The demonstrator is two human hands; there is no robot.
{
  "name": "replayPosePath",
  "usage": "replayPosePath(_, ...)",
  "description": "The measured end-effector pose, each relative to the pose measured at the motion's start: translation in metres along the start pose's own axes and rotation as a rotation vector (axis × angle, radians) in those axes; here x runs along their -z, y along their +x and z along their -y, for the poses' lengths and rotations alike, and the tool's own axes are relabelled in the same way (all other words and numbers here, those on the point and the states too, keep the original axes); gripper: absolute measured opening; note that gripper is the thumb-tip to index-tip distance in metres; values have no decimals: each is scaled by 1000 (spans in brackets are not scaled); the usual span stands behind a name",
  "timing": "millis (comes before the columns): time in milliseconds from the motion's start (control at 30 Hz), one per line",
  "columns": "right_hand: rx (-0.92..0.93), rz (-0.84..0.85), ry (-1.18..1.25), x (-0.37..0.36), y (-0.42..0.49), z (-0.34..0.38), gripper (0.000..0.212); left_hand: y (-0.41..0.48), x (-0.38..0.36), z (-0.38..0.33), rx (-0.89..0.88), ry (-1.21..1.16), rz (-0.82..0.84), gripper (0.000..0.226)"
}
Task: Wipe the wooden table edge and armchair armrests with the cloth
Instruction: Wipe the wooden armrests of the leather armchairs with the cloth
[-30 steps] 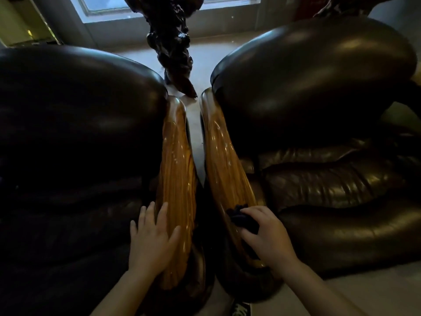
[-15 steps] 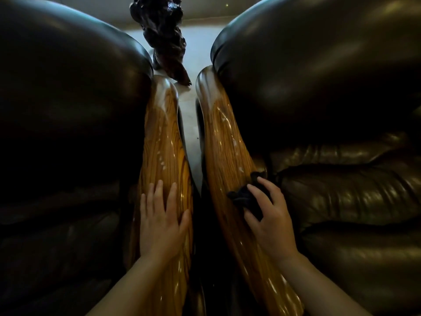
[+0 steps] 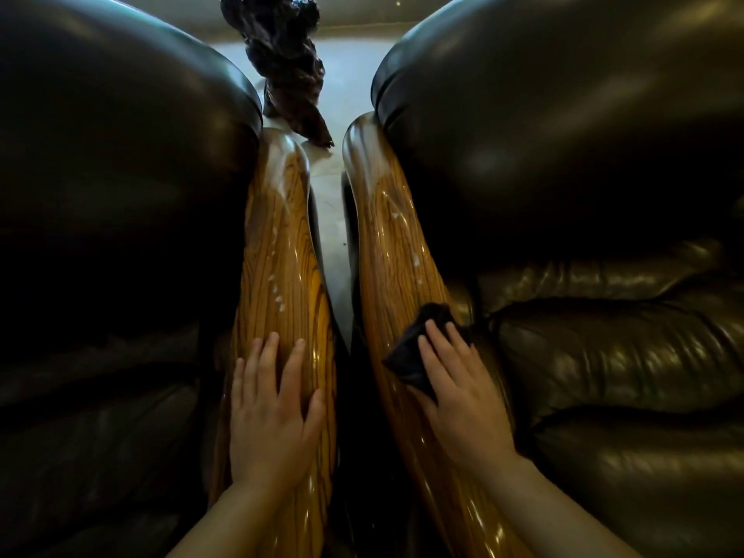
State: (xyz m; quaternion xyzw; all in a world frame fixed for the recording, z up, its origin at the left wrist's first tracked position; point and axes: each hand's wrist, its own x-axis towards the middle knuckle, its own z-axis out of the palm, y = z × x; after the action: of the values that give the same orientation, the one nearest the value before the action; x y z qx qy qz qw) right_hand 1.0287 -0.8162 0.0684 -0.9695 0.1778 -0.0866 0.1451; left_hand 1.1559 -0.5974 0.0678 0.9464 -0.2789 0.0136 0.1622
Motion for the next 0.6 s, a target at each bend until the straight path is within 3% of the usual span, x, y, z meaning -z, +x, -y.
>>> replayPosePath(167, -229, -74, 68, 2, 48, 5, 63, 1, -1, -4, 13, 0, -5, 65)
replayPosePath(400, 85, -35, -37, -8, 6, -8, 68, -1, -8, 3, 4, 6, -24, 64)
replayPosePath(600, -276, -145, 107, -2, 71, 14, 58, -1, -6, 2, 32, 20, 11, 65)
